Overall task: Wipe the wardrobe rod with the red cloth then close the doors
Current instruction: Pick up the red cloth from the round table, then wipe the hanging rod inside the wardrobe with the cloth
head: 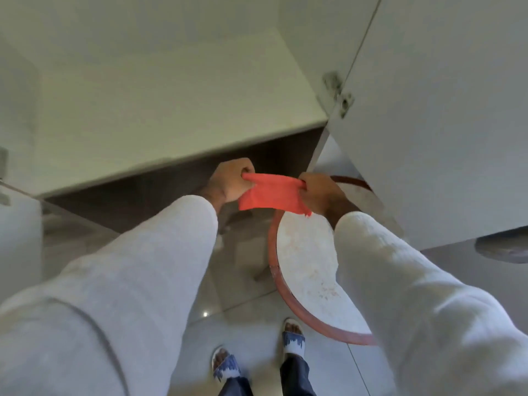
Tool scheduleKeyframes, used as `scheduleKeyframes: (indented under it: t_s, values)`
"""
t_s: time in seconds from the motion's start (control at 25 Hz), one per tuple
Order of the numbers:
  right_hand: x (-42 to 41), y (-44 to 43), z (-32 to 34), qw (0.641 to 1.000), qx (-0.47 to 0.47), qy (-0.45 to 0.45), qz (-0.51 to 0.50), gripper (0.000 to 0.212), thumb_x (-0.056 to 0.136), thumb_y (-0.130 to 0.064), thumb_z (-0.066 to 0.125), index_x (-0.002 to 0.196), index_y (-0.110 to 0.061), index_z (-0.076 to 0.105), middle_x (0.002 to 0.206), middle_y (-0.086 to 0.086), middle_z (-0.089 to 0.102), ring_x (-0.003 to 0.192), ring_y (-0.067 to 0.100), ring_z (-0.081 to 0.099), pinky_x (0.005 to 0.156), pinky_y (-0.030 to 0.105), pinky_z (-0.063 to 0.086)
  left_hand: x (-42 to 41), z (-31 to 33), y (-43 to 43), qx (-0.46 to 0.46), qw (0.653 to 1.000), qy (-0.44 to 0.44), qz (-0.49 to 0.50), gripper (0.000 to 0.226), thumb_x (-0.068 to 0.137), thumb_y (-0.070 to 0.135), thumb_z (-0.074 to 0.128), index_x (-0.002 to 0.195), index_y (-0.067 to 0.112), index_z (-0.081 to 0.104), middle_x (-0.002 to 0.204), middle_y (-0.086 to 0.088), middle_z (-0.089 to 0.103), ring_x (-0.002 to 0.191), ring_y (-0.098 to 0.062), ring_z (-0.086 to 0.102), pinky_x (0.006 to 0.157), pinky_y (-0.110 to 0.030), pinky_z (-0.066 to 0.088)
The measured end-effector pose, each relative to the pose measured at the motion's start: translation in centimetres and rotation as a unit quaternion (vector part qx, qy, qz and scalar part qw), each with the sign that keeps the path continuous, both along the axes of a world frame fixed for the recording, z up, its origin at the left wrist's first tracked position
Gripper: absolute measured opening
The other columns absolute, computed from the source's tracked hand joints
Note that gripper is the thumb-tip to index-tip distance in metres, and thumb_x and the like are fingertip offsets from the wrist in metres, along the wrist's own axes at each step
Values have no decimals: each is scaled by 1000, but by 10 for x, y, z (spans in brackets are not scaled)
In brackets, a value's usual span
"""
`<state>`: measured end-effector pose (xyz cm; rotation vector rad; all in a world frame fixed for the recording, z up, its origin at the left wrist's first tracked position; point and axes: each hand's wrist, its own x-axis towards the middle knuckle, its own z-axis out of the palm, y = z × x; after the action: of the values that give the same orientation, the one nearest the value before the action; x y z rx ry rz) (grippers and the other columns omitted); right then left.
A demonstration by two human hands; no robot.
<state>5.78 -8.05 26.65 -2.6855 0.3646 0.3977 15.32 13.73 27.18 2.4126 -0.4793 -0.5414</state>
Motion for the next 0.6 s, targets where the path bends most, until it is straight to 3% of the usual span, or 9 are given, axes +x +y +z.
scheduleKeyframes:
  t_s: [0.16,0.32,0.48,0.6]
  values:
    - [65,48,142,993,-2,-120,2,22,98,-24,62,114,-10,67,117,17,72,111,37,66,89,40,53,53,144,64,-49,993,-98,50,18,86,6,74,103,10,73,108,-12,75,94,-22,61,81,-24,40]
    - [115,94,273,969,13,-245,5,20,95,-30,69,108,-15,72,111,11,75,105,32,67,89,40,55,86,278,125,-115,968,-207,88,22,83,8,81,104,7,77,105,-7,77,95,-18,64,92,-30,52]
    - [149,131,401,929,1,-367,32,23,93,-10,61,114,-9,73,114,14,75,107,33,68,91,38,56,115,406,168,-211,935,-259,121,30,81,10,87,109,6,77,99,-5,74,83,-16,68,68,-15,60]
    - [175,150,484,884,24,-466,32,30,92,-5,57,119,-10,69,116,13,74,106,32,68,94,40,59,140,492,186,-244,907,-322,115,28,86,15,84,111,7,76,102,-6,73,87,-20,71,68,-21,63]
